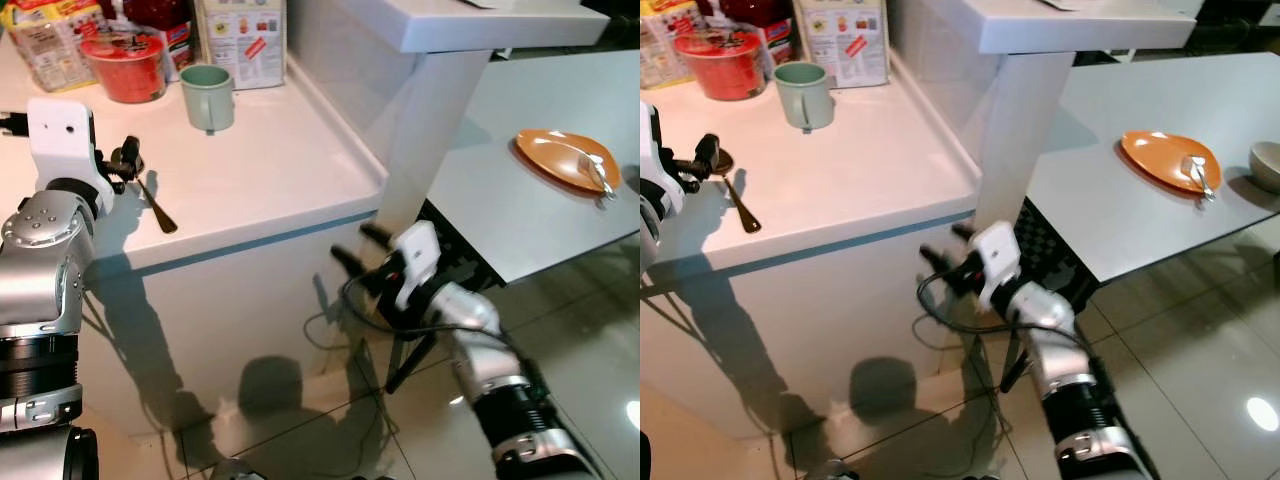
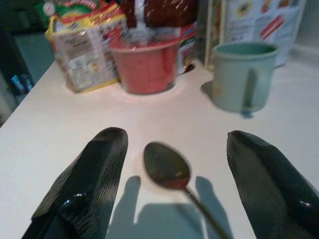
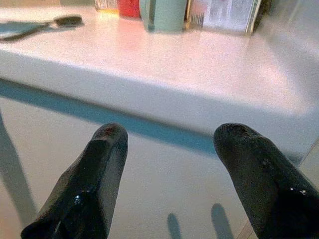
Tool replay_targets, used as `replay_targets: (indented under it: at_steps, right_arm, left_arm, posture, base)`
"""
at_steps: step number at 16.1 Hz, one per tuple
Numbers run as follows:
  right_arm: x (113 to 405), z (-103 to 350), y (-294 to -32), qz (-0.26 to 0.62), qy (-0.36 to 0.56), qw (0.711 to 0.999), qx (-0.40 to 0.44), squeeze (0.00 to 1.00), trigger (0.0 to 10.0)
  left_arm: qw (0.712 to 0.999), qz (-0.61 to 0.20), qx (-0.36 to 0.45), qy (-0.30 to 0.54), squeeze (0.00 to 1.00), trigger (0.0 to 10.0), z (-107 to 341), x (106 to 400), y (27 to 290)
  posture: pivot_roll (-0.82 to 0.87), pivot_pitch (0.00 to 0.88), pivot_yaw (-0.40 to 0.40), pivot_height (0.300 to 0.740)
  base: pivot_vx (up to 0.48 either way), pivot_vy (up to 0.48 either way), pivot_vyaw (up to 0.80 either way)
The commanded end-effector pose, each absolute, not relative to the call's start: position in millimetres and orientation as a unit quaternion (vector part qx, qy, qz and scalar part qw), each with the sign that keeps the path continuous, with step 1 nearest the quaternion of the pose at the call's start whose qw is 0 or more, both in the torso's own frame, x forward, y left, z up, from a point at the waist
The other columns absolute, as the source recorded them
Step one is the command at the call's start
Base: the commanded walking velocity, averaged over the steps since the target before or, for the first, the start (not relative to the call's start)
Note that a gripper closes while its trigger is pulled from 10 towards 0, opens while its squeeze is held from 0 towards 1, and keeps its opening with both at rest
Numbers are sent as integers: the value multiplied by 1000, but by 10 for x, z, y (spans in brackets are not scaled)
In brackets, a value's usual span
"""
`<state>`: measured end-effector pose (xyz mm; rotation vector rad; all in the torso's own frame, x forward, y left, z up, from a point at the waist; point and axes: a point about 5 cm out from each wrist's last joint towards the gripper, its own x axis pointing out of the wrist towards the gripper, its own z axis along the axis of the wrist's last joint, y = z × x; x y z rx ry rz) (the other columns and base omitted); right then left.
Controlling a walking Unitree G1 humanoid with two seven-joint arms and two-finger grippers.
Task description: Setting the table
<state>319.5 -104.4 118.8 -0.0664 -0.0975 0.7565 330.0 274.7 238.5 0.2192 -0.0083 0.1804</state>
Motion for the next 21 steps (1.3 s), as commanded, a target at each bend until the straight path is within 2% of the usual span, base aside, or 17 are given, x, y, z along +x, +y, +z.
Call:
replay_targets:
  at_steps: [1, 4, 6, 8, 21]
  right_arm:
    - [3168, 1244, -1094, 372, -65, 925, -45, 0, 10000]
    - [3113, 1239, -1006, 380, -66, 922, -40, 0, 10000]
    - [3096, 1203, -982, 383, -50, 922, -32, 0, 10000]
    - [3118, 1162, -973, 380, -22, 924, -20, 0, 10000]
    - [3154, 1072, -934, 373, 1, 928, -25, 0, 10000]
  left_arm:
    - [989, 88, 117, 1, 0, 10000, 2355, 3337, 2760]
    - [989, 117, 90, -2, 0, 10000, 2280, 3386, 2797]
    - [990, 120, 74, -7, 0, 10000, 2248, 3400, 2729]
    - [990, 113, 78, -14, 0, 10000, 2236, 3413, 2650]
    - [985, 102, 135, -17, 0, 10000, 2169, 3396, 2478]
  posture:
    - [247, 85, -76, 740]
    - [236, 82, -68, 740]
    - [236, 83, -73, 740]
    - [237, 86, -78, 740]
    - [261, 71, -83, 740]
  base:
    - [0, 0, 0]
    - [407, 0, 0]
    - [0, 480, 0]
    - [0, 0, 0]
    - [0, 0, 727]
